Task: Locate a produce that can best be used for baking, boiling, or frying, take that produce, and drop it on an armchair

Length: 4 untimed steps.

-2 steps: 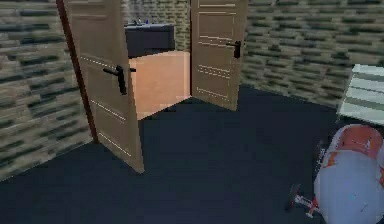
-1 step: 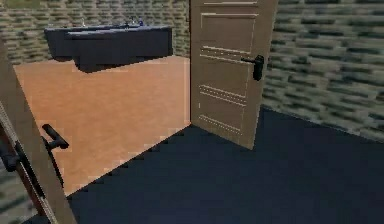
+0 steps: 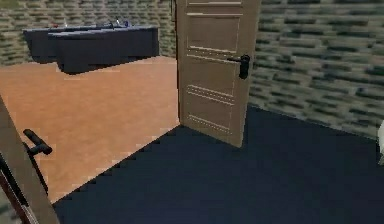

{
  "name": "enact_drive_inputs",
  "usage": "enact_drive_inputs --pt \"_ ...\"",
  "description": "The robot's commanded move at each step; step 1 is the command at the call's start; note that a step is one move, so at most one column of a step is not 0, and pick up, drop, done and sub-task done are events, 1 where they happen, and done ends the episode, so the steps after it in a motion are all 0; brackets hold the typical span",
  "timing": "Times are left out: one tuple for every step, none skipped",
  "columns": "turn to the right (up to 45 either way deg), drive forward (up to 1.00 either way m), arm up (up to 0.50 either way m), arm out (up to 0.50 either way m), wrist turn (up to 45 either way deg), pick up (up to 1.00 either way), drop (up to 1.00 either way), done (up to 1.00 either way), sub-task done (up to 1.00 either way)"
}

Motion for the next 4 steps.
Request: enact_drive_inputs --pt "0.0 0.55 0.00 0.00 0.0 0.00 0.00 0.00 0.00" --pt "-33.0 0.00 0.00 0.00 0.0 0.00 0.00 0.00 0.00" --pt "0.0 0.80 0.00 0.00 0.0 0.00 0.00 0.00 0.00" --pt "-27.0 0.00 0.00 0.00 0.0 0.00 0.00 0.00 0.00"
